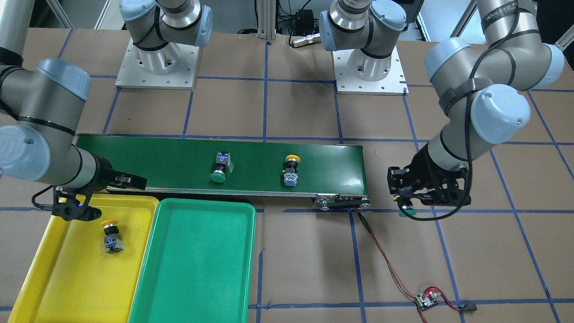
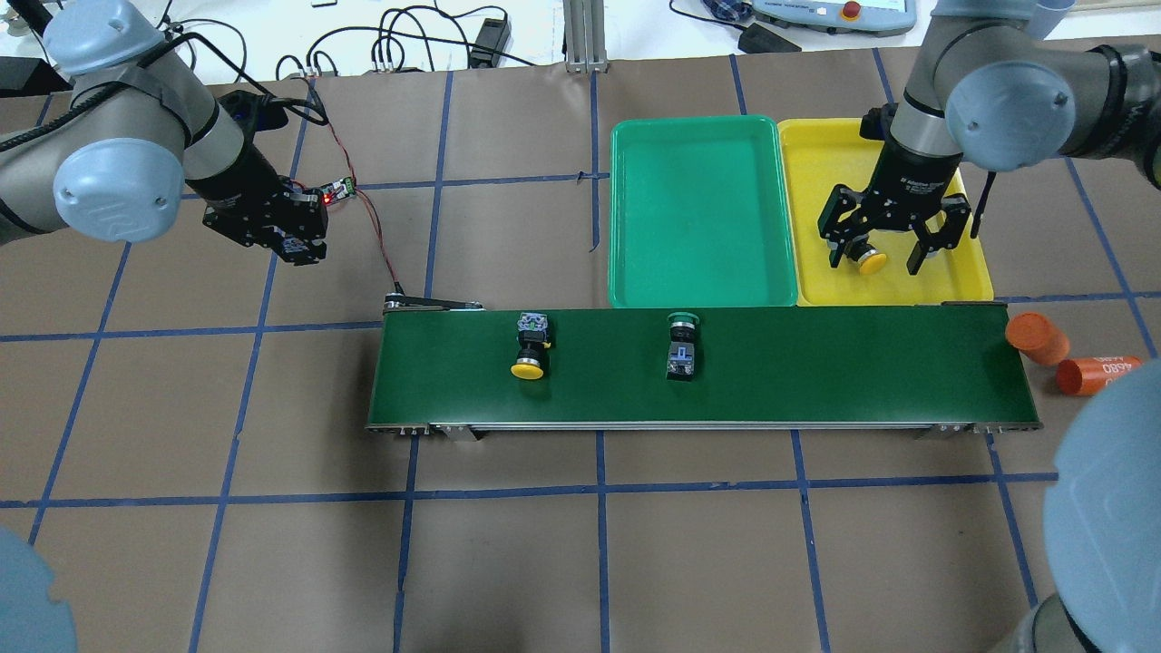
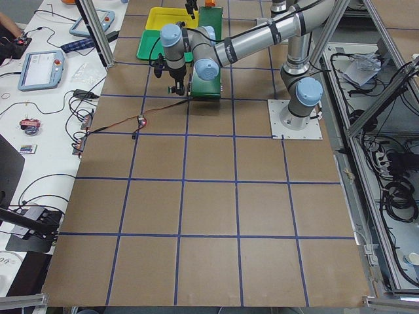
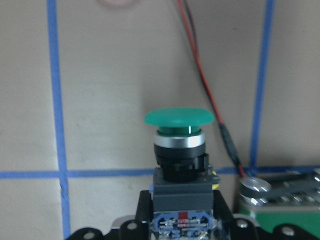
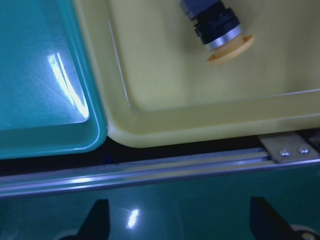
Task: Sort buttons by color to trays
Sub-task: 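Carry the green-capped button onto the conveyor with the left gripper while the right returns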
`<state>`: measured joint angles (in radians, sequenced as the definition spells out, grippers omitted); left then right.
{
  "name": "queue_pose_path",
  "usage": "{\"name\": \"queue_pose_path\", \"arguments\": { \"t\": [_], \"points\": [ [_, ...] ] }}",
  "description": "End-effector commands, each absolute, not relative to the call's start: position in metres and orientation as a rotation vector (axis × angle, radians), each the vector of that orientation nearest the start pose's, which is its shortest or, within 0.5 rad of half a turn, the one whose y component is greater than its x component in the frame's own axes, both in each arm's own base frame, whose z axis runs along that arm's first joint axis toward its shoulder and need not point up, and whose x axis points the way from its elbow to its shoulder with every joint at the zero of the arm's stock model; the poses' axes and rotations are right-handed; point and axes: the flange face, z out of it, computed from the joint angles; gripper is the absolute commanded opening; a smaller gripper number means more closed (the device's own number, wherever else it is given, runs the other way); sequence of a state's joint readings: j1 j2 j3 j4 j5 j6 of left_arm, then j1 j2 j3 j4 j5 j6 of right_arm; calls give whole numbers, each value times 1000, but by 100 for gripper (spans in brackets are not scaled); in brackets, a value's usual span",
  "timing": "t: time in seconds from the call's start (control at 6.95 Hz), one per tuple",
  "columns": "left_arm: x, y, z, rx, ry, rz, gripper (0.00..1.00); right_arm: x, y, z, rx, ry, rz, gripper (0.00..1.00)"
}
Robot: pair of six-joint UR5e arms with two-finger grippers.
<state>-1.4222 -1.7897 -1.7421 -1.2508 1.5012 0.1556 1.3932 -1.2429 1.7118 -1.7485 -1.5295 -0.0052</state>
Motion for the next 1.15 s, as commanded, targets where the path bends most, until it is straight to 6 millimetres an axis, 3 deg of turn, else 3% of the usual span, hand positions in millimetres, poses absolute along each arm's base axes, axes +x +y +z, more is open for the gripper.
{"name": "queue_pose_path", "arguments": {
  "t": [0.0, 0.29, 0.58, 0.86, 1.01],
  "points": [
    [-107, -521, 297, 113, 3214, 119, 0, 50, -545, 247, 293, 2958, 372, 100],
    [-117, -500, 273, 176, 3214, 158, 0, 48, -539, 249, 260, 2966, 368, 100],
    [-118, -500, 266, 171, 3220, 175, 0, 51, -529, 250, 264, 2946, 363, 100],
    [-120, -487, 251, 179, 3217, 232, 0, 55, -525, 262, 231, 2952, 325, 100],
    [-120, -486, 253, 179, 3218, 224, 20, 54, -525, 261, 233, 2952, 329, 100]
  ]
}}
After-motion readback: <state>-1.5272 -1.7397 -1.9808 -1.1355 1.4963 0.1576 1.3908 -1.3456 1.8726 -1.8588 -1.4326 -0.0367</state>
